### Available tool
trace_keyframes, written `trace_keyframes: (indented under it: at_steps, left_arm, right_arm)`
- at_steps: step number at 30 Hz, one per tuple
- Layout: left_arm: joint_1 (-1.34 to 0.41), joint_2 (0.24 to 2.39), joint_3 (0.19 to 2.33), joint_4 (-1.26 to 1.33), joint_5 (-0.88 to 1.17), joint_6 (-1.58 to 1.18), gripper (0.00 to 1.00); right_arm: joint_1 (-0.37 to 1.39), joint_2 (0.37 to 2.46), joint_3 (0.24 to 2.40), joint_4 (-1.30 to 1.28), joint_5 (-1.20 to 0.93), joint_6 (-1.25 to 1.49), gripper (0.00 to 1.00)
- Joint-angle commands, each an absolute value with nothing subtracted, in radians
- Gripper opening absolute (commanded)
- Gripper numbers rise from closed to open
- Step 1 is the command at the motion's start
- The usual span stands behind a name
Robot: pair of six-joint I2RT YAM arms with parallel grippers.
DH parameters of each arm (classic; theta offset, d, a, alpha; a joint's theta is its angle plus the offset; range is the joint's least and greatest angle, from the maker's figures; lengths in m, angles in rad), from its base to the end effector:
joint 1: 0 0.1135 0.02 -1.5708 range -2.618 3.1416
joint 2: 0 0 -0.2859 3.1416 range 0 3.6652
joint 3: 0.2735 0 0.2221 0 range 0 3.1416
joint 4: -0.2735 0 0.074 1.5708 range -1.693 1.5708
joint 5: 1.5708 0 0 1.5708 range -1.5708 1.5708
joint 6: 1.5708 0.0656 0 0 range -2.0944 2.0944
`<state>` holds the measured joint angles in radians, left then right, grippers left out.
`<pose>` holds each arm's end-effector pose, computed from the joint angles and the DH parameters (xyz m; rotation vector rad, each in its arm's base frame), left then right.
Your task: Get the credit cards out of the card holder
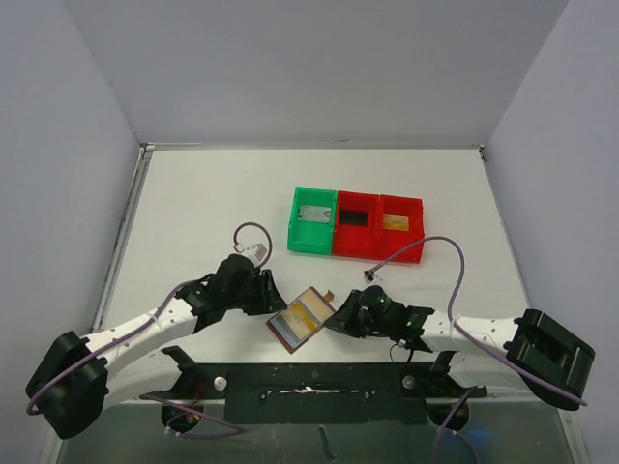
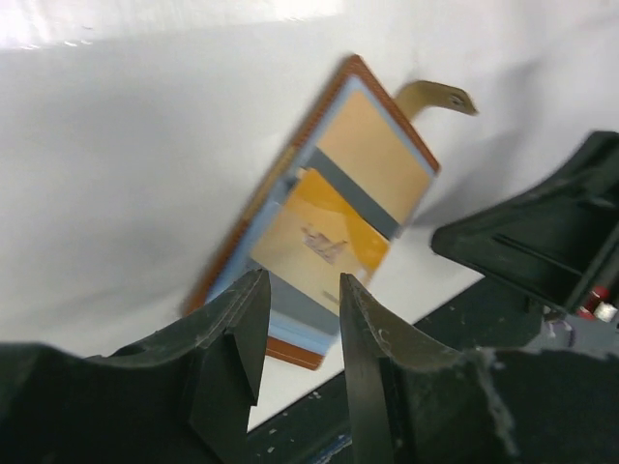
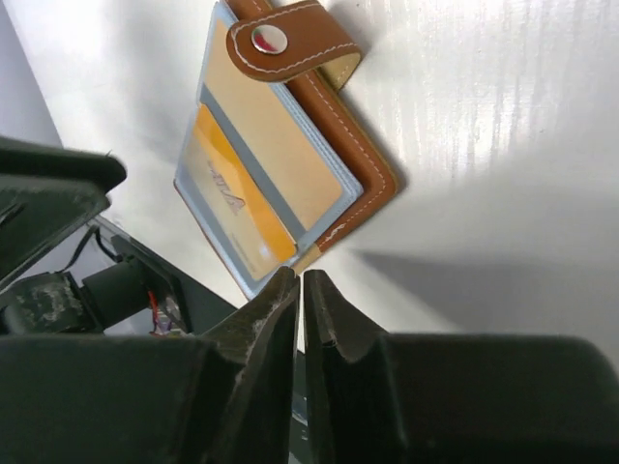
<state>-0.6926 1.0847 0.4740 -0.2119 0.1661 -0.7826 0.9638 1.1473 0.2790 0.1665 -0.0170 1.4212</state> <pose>0.1396 -0.1299 0.1911 -0.0317 2.5700 -0.8365 0.1092 0.1592 0.1596 0.5813 2.5428 1.1331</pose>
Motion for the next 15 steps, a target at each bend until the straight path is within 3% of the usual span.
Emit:
trace_keyframes:
  at_steps: [1,5,7,15]
  left_arm:
    - [-0.814,1.019,0.504,-0.199,0.11,-0.902,0.34]
    - [-0.96,1.025,0.457,-0.157,0.028,-1.032,0.34]
    - [-0.988,1.037,0.426,-0.144,-0.015,-1.091,0.39]
    - [-1.025,1.032,0.362,-0.156,-0.151,-1.26,0.43]
  right_arm:
    - [0.967,1.139,0.314,0.13,-0.015,1.312,0.16]
    - [0.954,1.16,0.418,0.078,-0.037,1.156,0.32]
    - [0.944,1.185,0.473,0.034,-0.048,1.098,0.39]
    - [0.926,1.353,0.626,-0.054,-0.164,0.956,0.41]
